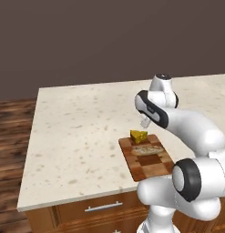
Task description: Retrieve the sausage and cheese from the fridge and place them on the cutting board on the counter.
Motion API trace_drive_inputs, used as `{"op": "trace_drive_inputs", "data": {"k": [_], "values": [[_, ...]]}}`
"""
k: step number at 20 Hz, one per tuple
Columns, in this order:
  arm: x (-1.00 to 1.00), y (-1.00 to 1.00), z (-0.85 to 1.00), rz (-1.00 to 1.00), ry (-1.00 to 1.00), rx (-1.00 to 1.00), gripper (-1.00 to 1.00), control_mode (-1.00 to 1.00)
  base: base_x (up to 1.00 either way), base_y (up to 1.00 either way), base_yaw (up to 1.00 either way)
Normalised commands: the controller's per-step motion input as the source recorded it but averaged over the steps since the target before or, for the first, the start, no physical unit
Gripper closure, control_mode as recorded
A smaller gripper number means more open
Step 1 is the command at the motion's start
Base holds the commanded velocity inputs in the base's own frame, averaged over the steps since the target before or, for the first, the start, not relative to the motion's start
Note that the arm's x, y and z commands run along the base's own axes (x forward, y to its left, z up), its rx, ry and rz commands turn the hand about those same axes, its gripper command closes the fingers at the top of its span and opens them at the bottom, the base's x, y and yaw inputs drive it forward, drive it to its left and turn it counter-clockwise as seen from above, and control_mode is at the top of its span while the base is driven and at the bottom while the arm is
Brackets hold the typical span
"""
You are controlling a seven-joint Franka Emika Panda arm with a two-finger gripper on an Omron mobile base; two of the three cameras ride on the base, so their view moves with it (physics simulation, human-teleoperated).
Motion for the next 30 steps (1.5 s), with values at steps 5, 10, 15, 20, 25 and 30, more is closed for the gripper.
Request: {"op": "trace_drive_inputs", "data": {"k": [5,10,15,20,25,30], "values": [[-0.05,0.10,-0.05,-0.89,-0.01,0.10,-1.00,-1.00,0.00,0.00,0.00],[-0.19,0.43,-0.01,-0.78,-0.05,0.00,-1.00,-1.00,0.00,0.00,0.00],[0.03,0.50,0.00,-0.44,-0.01,-0.03,-1.00,-1.00,0.00,0.00,0.00],[-0.31,0.07,0.10,0.00,-0.11,0.00,-1.00,-1.00,0.00,0.00,0.00],[-0.68,0.31,0.70,0.00,-0.38,0.03,-1.00,-1.00,0.00,0.00,0.00],[-0.87,0.12,0.98,0.00,-0.24,0.18,-1.00,-1.00,0.00,0.00,0.00]]}}
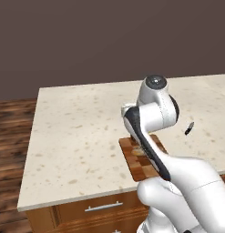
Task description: Retrieve the sausage and cheese from the fridge and place them on the cutting board on the counter.
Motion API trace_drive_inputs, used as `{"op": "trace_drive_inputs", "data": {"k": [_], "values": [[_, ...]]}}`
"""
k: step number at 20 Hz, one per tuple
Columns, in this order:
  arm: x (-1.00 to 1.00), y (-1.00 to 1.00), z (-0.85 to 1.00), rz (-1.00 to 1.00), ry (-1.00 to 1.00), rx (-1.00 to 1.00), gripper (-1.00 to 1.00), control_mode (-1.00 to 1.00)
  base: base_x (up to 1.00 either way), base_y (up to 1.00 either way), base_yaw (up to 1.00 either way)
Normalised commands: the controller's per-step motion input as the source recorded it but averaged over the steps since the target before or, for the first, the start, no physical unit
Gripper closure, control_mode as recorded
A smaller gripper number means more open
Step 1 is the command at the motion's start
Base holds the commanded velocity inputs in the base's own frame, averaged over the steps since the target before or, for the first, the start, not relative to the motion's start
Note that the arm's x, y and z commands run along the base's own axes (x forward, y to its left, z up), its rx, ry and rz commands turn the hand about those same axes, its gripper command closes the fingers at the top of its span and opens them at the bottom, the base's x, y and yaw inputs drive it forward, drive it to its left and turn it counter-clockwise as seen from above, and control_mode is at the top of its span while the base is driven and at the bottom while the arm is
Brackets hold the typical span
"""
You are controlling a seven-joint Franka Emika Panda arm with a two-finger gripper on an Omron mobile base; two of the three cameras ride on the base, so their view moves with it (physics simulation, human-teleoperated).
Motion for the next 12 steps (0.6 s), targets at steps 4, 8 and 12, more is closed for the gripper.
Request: {"op": "trace_drive_inputs", "data": {"k": [4,8,12], "values": [[-0.89,0.00,0.74,0.02,-0.11,0.23,-1.00,-1.00,0.00,0.00,0.00],[-0.98,0.00,0.50,0.05,-0.08,0.13,-1.00,-1.00,0.00,0.00,0.00],[-0.89,0.00,0.34,0.01,0.00,0.00,-1.00,-1.00,0.00,0.00,0.00]]}}
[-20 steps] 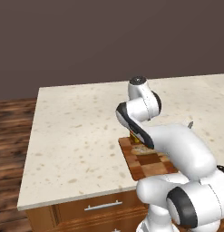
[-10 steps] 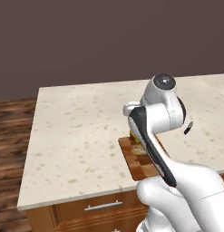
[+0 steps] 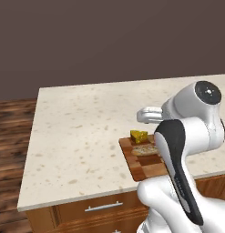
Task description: Retrieve the sausage and cheese from the fridge and place them on the cutting board on the counter.
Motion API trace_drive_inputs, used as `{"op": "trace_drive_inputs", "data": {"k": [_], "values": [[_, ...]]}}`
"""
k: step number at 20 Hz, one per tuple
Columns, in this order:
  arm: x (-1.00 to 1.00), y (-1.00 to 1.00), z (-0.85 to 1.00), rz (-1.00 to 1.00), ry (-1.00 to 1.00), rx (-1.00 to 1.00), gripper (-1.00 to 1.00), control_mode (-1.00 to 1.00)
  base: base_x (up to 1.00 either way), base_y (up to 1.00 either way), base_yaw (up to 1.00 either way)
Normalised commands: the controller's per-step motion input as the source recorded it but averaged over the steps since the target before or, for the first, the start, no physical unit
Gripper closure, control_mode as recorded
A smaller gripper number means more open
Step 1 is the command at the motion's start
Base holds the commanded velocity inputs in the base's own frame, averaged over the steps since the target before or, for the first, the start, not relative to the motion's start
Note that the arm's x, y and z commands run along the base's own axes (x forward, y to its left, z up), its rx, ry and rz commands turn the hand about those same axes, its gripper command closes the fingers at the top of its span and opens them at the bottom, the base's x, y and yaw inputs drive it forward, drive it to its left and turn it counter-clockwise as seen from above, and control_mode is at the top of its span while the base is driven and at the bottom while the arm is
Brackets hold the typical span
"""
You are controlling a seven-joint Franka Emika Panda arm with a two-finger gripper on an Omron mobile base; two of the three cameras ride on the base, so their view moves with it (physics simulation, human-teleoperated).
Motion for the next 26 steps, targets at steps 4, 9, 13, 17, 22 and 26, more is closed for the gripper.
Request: {"op": "trace_drive_inputs", "data": {"k": [4,9,13,17,22,26], "values": [[-0.49,-0.08,0.32,0.00,0.04,0.00,-1.00,-1.00,0.00,0.00,0.00],[-0.04,-0.22,0.04,0.00,0.08,0.00,-1.00,-1.00,0.00,0.00,0.00],[0.00,-0.02,-0.02,0.00,0.00,0.00,-1.00,1.00,-0.16,-0.15,0.00],[0.00,0.00,0.00,0.00,0.00,0.00,-1.00,1.00,-1.00,-0.42,-0.37],[0.00,0.00,0.00,0.00,0.00,0.00,-1.00,1.00,-1.00,-0.14,-0.55],[0.00,0.00,0.00,0.00,0.00,0.00,-1.00,1.00,-0.32,-0.36,-0.80]]}}
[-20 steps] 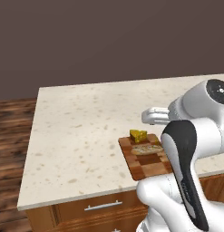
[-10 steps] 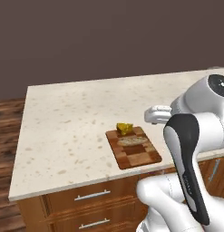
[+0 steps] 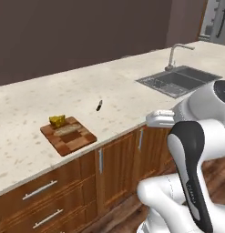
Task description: Retrieve the sausage and cheese from the fridge and place them on the cutting board on the counter.
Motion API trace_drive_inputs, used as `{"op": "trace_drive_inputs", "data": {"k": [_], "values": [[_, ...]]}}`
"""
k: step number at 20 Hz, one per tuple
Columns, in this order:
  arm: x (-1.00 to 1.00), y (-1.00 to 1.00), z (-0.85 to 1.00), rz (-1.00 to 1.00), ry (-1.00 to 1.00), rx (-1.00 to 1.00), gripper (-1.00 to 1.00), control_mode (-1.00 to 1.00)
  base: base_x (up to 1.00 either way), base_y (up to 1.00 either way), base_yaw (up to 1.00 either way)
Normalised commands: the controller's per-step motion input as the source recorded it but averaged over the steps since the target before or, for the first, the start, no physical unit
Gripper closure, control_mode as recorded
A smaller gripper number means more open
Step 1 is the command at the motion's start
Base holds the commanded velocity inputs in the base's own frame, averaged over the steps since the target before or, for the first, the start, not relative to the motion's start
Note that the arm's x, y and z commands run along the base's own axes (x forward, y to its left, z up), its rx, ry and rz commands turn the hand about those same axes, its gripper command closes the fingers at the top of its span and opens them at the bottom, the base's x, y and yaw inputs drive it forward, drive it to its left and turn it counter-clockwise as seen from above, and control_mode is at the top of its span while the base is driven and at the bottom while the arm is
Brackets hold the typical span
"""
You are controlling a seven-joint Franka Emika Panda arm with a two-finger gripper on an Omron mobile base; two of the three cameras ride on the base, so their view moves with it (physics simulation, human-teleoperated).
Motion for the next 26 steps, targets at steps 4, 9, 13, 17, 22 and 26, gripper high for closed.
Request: {"op": "trace_drive_inputs", "data": {"k": [4,9,13,17,22,26], "values": [[0.00,0.00,0.00,0.00,0.00,0.00,-1.00,1.00,0.00,-0.46,-0.89],[0.00,0.00,0.00,0.00,0.00,0.00,-1.00,1.00,0.00,-0.45,-0.90],[0.00,0.00,0.00,0.00,0.00,0.00,-1.00,1.00,0.00,-0.50,-0.89],[0.00,0.00,0.00,0.00,0.00,0.00,-1.00,1.00,0.44,-0.58,-0.67],[0.00,0.00,0.00,0.00,0.00,0.00,-1.00,1.00,1.00,-0.22,-0.23],[0.00,0.00,0.00,0.00,0.00,0.00,-1.00,1.00,1.00,-0.15,-0.11]]}}
